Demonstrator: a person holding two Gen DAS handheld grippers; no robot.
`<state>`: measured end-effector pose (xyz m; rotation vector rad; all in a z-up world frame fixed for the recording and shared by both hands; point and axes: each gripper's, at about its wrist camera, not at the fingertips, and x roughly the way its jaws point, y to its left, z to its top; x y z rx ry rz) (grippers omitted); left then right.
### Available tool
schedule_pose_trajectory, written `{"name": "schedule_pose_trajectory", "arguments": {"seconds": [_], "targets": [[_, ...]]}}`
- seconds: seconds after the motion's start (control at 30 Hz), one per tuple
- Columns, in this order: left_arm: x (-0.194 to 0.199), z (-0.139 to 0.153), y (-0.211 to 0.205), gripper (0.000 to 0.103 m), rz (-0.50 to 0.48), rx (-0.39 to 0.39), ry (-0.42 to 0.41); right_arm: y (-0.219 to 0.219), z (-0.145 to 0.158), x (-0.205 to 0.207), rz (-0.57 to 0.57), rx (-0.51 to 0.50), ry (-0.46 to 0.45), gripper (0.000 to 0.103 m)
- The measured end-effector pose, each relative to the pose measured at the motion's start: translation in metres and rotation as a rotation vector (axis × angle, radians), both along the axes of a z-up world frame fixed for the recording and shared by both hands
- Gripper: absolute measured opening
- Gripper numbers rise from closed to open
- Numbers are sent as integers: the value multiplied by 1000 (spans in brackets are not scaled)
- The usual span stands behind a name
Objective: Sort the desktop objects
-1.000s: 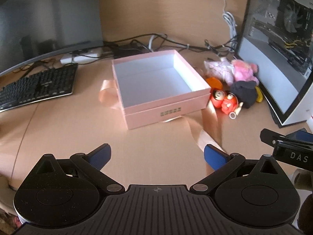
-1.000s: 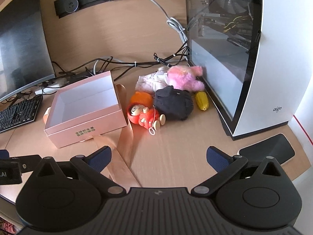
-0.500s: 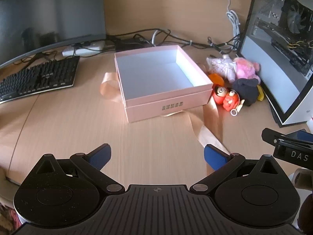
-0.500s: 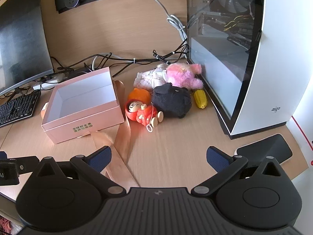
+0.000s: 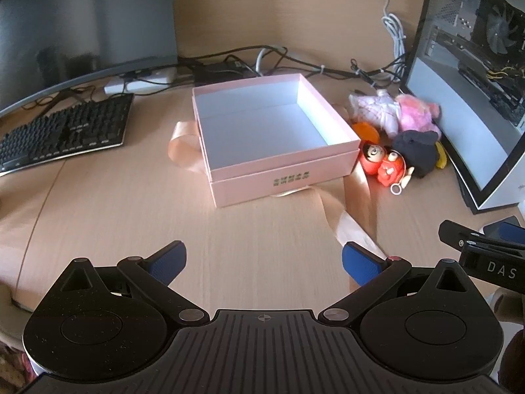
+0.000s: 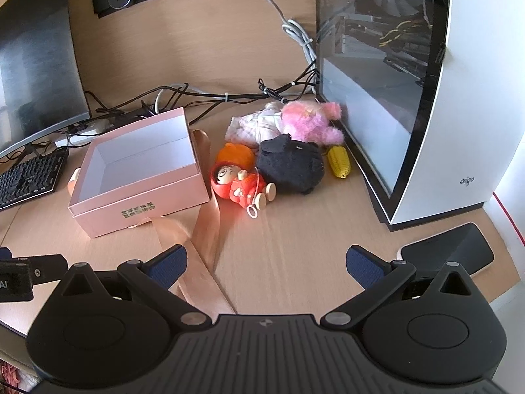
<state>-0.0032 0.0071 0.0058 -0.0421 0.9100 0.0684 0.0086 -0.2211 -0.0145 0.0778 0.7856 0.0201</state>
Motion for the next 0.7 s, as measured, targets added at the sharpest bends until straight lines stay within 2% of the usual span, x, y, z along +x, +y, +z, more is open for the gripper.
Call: {"name": "schedule_pose_trajectory", "arguments": {"seconds": [0.7], "targets": [[3, -5, -2, 103, 7, -11, 28, -1, -3, 1, 2, -17, 13, 103]]}}
